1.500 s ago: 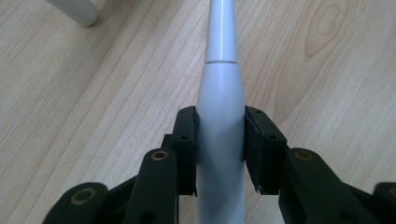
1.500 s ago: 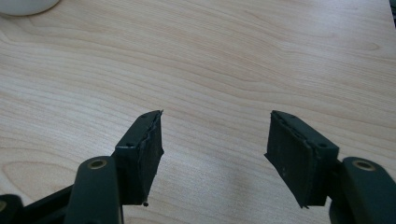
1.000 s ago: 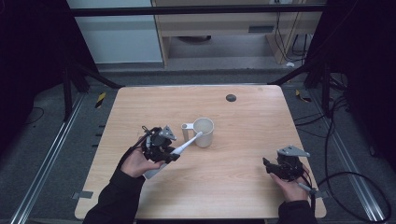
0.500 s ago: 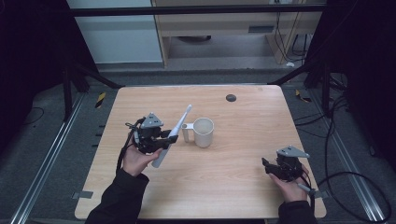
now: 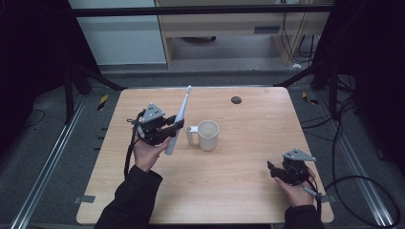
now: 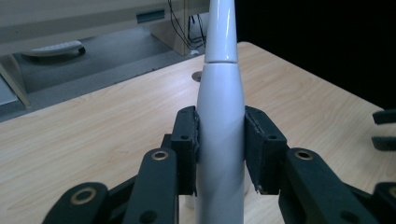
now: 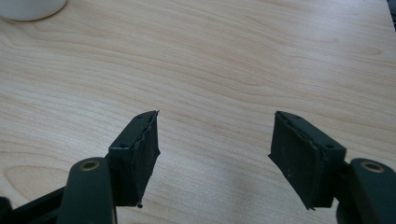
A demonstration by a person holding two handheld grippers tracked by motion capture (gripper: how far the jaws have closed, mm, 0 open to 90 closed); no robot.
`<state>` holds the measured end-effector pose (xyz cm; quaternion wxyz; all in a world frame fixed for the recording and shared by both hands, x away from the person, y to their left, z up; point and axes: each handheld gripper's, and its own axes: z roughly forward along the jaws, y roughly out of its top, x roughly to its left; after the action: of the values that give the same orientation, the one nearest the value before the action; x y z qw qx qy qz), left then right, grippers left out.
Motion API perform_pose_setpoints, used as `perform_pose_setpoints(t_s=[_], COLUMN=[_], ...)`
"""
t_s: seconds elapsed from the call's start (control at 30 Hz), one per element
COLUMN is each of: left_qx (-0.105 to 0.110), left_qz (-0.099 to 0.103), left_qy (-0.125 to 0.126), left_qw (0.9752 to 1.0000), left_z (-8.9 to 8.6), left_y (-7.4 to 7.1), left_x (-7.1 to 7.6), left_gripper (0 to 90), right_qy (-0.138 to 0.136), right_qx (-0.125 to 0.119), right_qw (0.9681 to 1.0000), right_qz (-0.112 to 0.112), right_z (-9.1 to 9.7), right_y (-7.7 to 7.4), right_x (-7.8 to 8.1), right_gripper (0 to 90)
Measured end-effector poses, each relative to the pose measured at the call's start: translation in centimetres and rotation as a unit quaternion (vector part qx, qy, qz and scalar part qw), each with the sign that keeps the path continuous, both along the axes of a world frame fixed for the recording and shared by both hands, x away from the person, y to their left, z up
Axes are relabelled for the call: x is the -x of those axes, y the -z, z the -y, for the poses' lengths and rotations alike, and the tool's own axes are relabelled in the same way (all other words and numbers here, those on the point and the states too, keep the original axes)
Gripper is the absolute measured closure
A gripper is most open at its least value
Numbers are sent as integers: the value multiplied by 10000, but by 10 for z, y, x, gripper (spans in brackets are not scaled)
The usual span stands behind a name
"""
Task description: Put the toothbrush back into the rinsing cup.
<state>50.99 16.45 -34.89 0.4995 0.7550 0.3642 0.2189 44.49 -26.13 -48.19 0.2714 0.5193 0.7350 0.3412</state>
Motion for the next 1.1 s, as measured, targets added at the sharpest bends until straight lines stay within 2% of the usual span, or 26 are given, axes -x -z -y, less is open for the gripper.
perform_pose_setpoints(t_s=[0.27, 0.3, 0.5, 0.93, 1.1], left_qx=[277, 366, 480, 820, 848], left_qz=[189, 229, 341, 435, 447], left_qy=[-116, -116, -121, -127, -116], left_qw=[9994, 9990, 9982, 9956, 9953], left_z=[12, 16, 30, 55, 65], left_y=[-4, -5, -6, -1, 2], left_x=[-10, -12, -21, -42, -49], left_gripper=[664, 664, 664, 664, 664], right_qy=[-9, -5, -22, -48, -64], right_qx=[8, 4, 15, -2, 2], right_qw=[10000, 10000, 10000, 10000, 10000], right_qz=[8, 7, 27, 18, 4], right_z=[-1, -1, -1, -1, -1], right_y=[1, 1, 2, 5, 6], right_x=[-1, -1, -1, -3, -3], right_gripper=[319, 319, 317, 310, 308])
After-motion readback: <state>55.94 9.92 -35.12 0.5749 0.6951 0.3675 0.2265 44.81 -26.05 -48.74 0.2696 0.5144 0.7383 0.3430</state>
